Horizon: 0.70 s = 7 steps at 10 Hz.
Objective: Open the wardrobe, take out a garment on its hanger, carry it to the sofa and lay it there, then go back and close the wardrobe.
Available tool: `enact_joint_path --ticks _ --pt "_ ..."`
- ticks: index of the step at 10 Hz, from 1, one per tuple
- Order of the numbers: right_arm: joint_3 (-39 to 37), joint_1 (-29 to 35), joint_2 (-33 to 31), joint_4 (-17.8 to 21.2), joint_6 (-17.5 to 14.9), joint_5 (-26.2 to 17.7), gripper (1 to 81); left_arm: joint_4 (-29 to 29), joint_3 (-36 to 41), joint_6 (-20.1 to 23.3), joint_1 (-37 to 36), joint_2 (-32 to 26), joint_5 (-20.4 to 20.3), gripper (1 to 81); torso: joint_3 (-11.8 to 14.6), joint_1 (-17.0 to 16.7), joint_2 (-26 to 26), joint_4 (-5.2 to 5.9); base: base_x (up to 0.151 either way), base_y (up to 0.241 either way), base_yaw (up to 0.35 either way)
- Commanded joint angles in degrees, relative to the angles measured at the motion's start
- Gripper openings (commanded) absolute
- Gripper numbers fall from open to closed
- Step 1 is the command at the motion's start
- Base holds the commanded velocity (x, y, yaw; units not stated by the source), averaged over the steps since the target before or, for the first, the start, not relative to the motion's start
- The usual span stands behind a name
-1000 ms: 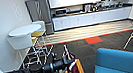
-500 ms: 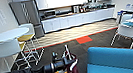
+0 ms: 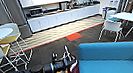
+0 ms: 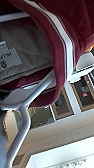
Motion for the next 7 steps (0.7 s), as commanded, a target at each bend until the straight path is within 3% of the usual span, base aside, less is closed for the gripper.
enact_joint_path --ticks 1,7 --pt "0.06 1.17 -0.22 -0.33 -0.12 -2.74 81.1 2.21 2.41 0.36 -8.68 -0.34 6.93 1.0 0.07 0.0 0.0 0.0 0.0 0.0 -0.314" --pt "0.06 1.26 -0.13 -0.42 -0.12 -2.82 81.1 2.57 2.41 0.36 -8.68 0.1 6.93 1.0 -0.54 0.02 0.04 0.0 0.0 0.0 -0.314"
